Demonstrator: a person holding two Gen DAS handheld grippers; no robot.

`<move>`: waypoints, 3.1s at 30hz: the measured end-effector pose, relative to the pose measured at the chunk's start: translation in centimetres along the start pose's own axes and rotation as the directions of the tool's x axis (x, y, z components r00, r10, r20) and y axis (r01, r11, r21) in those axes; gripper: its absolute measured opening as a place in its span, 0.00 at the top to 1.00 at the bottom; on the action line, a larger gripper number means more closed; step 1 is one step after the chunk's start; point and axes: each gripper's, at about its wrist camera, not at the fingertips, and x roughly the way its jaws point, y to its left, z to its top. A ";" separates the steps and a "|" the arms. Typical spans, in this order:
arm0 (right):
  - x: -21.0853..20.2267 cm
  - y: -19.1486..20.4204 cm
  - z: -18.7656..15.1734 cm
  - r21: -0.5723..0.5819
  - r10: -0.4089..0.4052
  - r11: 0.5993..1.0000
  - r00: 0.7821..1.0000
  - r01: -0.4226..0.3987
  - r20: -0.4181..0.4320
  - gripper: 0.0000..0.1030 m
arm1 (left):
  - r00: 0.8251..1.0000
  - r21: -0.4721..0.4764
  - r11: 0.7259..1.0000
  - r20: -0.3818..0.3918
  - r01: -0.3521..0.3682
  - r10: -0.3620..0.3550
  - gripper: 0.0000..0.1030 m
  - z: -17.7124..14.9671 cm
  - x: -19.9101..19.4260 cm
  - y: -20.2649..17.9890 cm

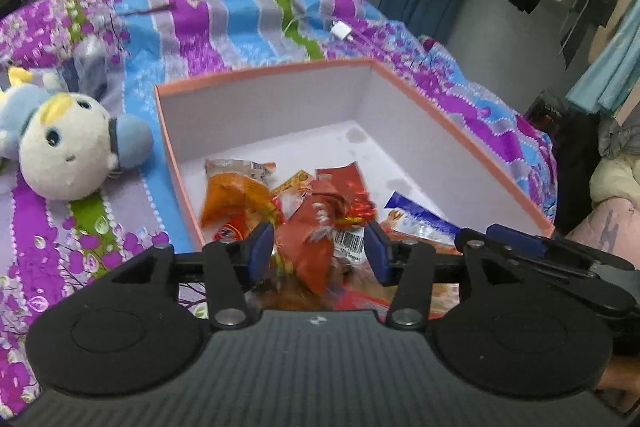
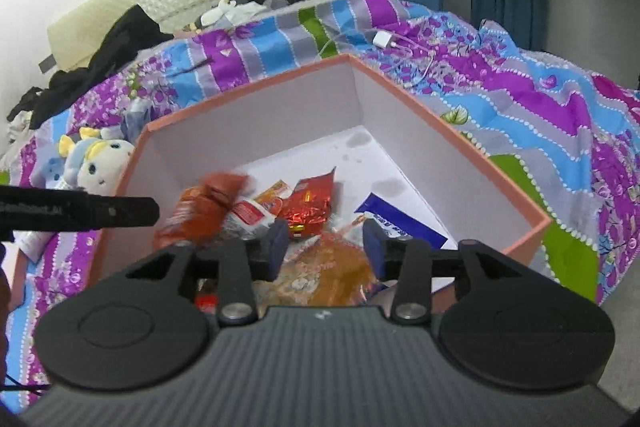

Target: Organize snacks

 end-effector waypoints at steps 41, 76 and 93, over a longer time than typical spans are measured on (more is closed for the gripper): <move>-24.3 6.2 -5.5 -0.014 0.039 0.999 0.969 -0.037 0.245 0.57 | 0.973 0.024 1.000 0.230 -0.016 0.010 0.46 -11.9 -28.1 -5.7; -25.3 5.5 -8.2 0.019 -0.036 0.999 0.975 0.032 0.221 0.11 | 0.972 -0.011 0.990 0.193 -0.138 0.137 0.02 -14.4 -30.4 -3.4; -25.0 5.2 -8.2 0.017 -0.047 0.999 0.976 0.044 0.213 0.11 | 0.965 0.020 0.980 0.181 -0.196 0.189 0.02 -14.3 -29.4 -3.9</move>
